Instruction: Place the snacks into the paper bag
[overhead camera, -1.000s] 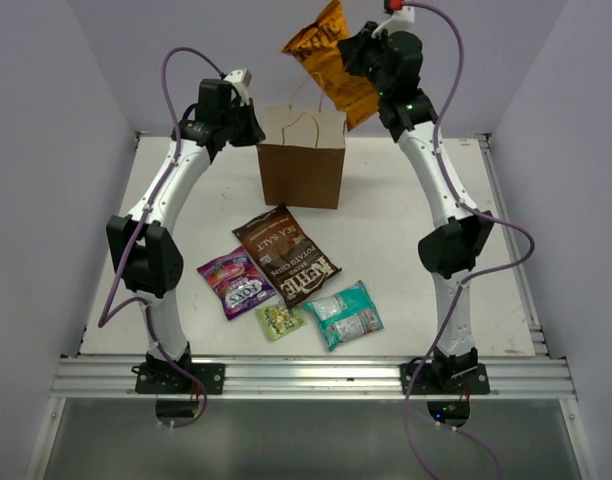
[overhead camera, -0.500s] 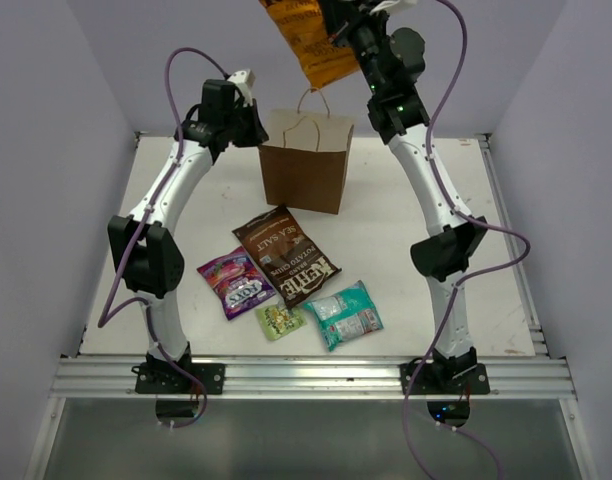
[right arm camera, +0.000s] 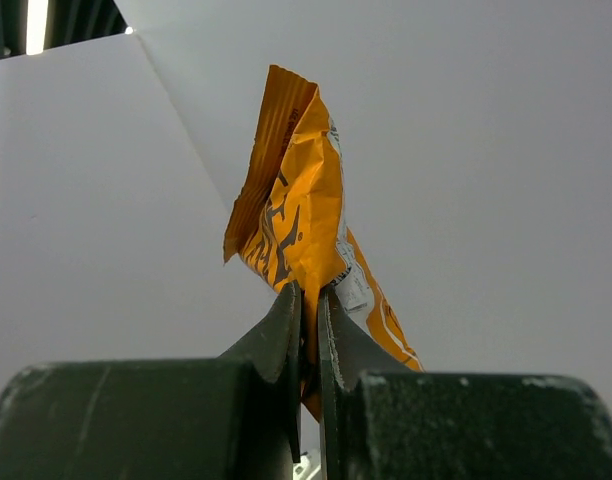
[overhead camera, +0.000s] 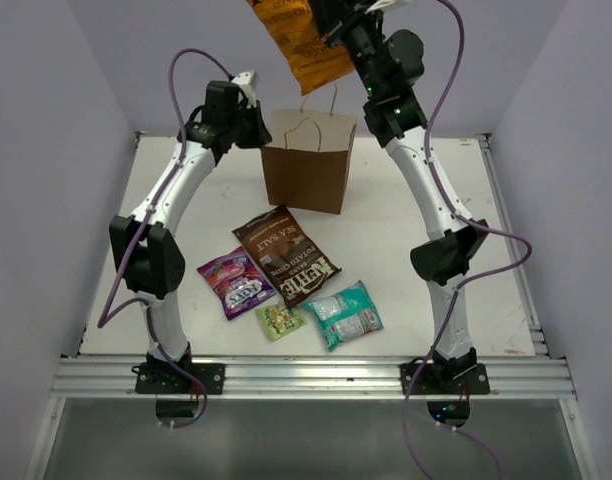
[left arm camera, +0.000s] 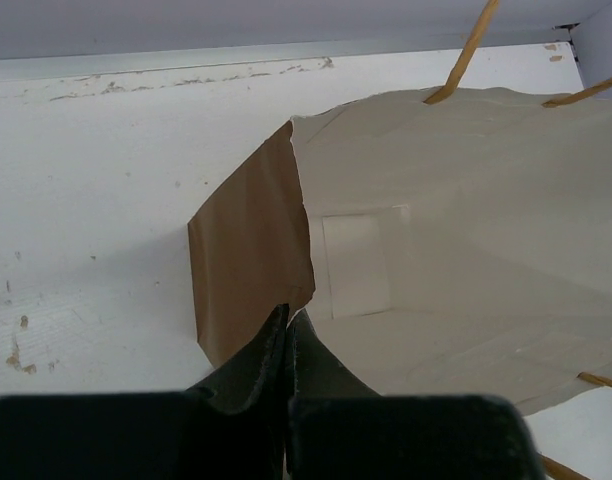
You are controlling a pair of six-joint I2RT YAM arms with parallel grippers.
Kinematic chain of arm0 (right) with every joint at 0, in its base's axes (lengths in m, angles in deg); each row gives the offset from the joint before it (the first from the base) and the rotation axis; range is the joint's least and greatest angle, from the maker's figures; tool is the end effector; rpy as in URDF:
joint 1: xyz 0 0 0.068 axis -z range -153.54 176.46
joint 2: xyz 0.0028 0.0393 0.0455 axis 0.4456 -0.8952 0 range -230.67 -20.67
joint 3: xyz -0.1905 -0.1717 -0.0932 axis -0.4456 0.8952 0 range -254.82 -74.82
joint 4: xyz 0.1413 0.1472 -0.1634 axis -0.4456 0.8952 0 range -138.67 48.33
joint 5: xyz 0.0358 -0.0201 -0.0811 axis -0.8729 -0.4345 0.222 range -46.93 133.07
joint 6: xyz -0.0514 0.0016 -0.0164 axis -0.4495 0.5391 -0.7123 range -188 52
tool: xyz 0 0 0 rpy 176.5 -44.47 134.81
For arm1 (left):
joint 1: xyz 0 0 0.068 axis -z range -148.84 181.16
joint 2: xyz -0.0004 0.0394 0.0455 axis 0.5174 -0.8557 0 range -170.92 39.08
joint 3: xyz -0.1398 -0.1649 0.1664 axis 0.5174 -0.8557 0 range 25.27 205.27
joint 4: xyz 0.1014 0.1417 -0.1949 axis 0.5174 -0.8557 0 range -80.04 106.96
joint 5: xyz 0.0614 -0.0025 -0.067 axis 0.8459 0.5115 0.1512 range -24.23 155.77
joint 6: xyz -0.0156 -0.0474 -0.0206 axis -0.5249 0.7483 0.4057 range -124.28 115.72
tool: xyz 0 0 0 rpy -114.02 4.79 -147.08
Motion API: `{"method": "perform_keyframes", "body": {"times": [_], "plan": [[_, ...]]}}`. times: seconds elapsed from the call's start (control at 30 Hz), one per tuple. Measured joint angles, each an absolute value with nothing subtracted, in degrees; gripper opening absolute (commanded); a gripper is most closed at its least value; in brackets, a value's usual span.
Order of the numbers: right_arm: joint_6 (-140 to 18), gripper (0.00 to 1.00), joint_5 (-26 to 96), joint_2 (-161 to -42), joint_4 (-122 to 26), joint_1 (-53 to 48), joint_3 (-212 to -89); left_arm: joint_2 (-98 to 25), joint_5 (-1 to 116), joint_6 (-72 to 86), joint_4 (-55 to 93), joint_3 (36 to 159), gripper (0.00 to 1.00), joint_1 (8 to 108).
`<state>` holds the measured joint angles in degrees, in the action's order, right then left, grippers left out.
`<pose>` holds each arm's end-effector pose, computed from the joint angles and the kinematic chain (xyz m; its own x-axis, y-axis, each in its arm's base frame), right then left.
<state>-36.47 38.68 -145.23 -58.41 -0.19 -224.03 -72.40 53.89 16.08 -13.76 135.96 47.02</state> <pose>0.4079 0.2078 0.5495 0.1667 0.6672 -0.7260 -0.6933 0.6029 0.3948 0.4359 -0.1314 0.3588 -0.6231 -0.1769 -0.7619 0.2342 0.8872 -0.3975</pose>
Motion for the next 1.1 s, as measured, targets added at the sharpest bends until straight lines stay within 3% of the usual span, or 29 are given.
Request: {"method": "perform_keyframes", "body": {"times": [0.6, 1.03, 1.1], "plan": [[-33.81, 0.0, 35.95, -143.06, -59.92, -1.66, -210.5, -69.6, 53.96, 16.1, -11.34, 131.4, 0.0, 47.06], [-29.55, 0.0, 35.52, -141.05, -65.45, -2.44, -190.52, -69.91, 54.07, 16.1, -11.75, 131.59, 0.0, 47.06], [-29.68, 0.07, 35.41, -139.39, -65.71, -2.64, -187.73, -70.26, 54.07, 16.1, -11.88, 131.99, 0.0, 47.04]]}}
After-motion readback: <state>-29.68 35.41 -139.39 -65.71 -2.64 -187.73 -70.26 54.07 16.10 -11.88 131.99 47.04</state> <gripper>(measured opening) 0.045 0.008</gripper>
